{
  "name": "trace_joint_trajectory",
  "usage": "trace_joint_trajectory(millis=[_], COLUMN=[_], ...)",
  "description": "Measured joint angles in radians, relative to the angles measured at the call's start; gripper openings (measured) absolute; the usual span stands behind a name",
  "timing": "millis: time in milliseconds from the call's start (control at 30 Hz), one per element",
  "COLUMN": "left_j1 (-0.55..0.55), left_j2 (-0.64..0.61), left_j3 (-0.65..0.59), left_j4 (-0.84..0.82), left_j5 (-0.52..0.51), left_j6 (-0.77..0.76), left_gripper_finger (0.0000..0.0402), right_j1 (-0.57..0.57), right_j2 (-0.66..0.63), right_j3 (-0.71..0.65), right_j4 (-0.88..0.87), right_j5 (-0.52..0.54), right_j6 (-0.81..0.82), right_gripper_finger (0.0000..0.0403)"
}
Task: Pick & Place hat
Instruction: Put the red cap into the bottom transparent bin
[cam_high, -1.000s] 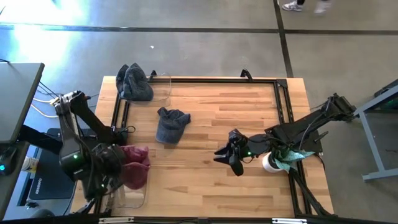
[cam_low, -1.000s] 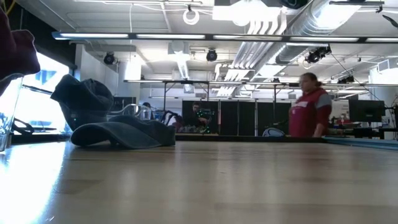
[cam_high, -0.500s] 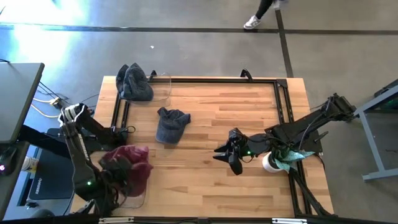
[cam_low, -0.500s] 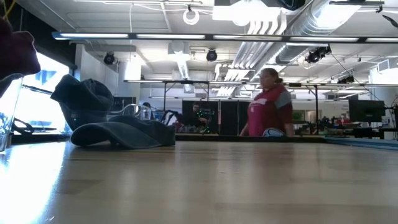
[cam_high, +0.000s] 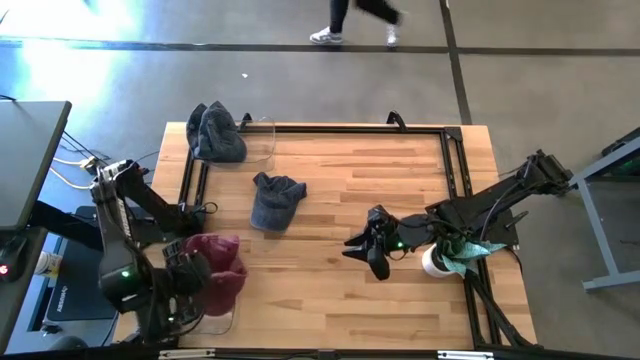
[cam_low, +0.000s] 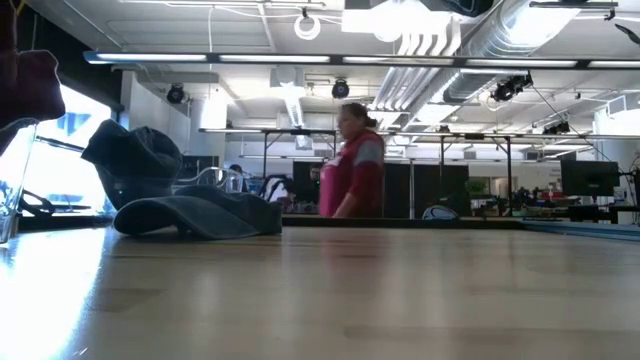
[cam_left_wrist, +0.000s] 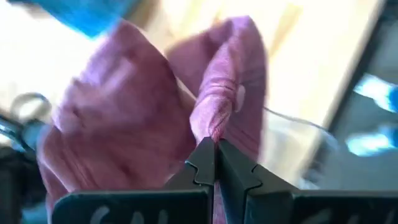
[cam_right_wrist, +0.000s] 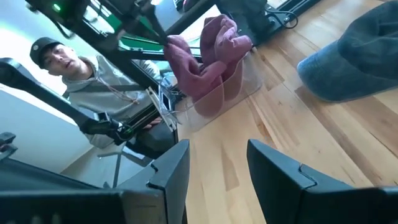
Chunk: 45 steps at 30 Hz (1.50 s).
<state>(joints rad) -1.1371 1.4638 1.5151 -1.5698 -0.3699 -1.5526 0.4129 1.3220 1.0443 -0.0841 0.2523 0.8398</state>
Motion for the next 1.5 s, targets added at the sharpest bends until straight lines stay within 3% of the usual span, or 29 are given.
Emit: trace_joint_trajectory(millis=[233,400,600,733,967,1200,1500], left_j1=[-0.031,-0.050,-0.035,-0.034,-0.034,-0.034,-0.034], left_j2=[-0.001,0.059,0.074,0.070,0.070,0.071,0.070], left_j3=[0.026,-0.009,-0.001,0.082,0.204,0.160,0.041], left_j4=[0.148,-0.015,0.001,-0.004,-0.001,-0.001,-0.002], left_j5=[0.059,0.172,0.104,0.000,-0.086,-0.027,0.148], left_j6=[-0.052,-0.155,-0.179,-0.018,0.330,0.609,0.596], left_gripper_finger=[0.0001,0.0001,0.0001,0.0000,0.0000,0.0000,0.0000], right_j1=[0.000,0.000,-0.007,-0.010,-0.010,-0.010,-0.007], right_j2=[0.000,0.000,0.000,0.000,0.000,0.000,0.000], right_j3=[0.000,0.000,0.000,0.000,0.000,0.000,0.000], right_j4=[0.000,0.000,-0.001,-0.001,-0.001,0.000,0.000], right_j5=[0.027,0.053,0.052,0.053,0.052,0.056,0.060], right_j6=[-0.008,-0.034,-0.035,-0.031,-0.029,-0.020,-0.001], right_gripper_finger=[0.0156,0.0156,0.0156,0.0156,0.0156,0.0156,0.0156])
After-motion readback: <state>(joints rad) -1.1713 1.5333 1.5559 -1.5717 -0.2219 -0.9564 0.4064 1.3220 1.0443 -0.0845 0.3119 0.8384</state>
